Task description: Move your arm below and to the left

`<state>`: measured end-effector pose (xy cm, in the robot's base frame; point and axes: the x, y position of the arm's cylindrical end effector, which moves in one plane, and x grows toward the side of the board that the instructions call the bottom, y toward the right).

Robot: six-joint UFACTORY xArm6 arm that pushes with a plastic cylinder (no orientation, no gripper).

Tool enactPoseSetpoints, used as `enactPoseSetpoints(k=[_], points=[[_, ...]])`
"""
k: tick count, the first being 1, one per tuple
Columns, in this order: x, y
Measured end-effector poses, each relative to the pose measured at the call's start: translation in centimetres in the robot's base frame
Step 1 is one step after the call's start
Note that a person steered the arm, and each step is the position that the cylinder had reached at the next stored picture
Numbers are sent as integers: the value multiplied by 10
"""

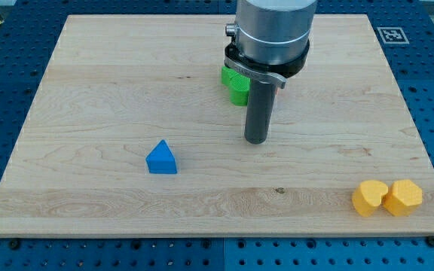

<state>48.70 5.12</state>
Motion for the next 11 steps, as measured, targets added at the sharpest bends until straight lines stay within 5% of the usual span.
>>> enactPoseSetpoints(k=[6, 9, 11], points=[[118, -24], [132, -51], [114, -122]])
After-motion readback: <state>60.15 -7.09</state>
